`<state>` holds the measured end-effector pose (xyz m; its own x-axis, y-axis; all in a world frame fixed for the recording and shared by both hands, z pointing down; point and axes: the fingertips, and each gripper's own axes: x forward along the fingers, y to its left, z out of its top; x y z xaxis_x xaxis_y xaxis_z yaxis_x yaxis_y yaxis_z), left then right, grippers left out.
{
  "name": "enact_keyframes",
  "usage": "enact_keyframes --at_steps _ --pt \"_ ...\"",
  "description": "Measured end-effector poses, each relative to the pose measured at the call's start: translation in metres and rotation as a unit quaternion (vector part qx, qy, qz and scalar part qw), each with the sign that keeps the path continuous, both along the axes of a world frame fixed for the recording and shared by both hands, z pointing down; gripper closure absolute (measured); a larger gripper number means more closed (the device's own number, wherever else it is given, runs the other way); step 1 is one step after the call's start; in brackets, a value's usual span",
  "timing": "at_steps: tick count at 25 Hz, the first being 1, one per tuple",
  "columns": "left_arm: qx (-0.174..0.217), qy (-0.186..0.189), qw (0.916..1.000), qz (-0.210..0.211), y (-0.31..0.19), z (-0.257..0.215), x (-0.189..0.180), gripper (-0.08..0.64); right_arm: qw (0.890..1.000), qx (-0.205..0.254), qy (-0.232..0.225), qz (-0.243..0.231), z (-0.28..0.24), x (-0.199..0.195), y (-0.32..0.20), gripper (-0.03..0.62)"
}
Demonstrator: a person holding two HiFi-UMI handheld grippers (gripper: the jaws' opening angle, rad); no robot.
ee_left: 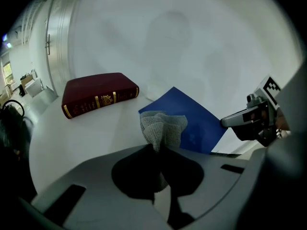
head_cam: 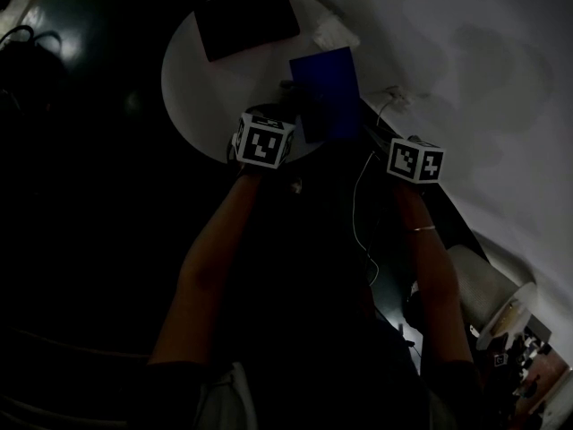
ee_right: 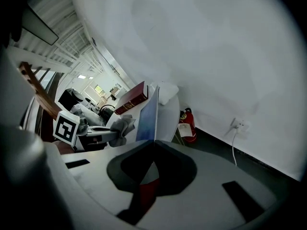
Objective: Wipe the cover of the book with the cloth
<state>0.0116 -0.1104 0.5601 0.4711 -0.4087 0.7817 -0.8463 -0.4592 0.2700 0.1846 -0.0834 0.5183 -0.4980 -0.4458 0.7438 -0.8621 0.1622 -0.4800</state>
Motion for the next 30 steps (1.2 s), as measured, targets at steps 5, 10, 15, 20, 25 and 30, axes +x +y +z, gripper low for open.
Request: enact_keyframes --at_steps 5,10,15,20,25,30 --pt "0.012 -0.002 0.9994 -0.032 -0.009 -0.013 -0.022 0.526 1.000 -0.007 -0.016 -0.001 0.004 -0.007 0.006 0.561" --pt "0.018 0.004 0.9985 -0.052 -0.013 -0.023 -0.030 0.526 0.999 -0.019 -0.032 -0.019 0.013 -0.016 0.014 0.561" --pt "0.023 0.012 0.9974 -0.067 -0.009 -0.027 -0.034 0.526 0.999 -0.027 -0.041 -0.023 0.020 -0.028 0.023 0.561" --pt "0.024 0.020 0.9963 -0.079 -0.004 -0.028 -0.037 0.526 0.999 -0.038 -0.037 -0.013 0.033 -0.031 0.028 0.561" --pt "0.023 0.026 0.9956 -0.087 -0.001 -0.025 -0.036 0.526 0.999 -0.040 -0.026 -0.005 0.046 -0.030 0.023 0.561" --pt "0.020 0.030 0.9957 -0.085 0.004 -0.023 -0.033 0.526 0.999 -0.039 -0.011 0.012 0.051 -0.027 0.018 0.561"
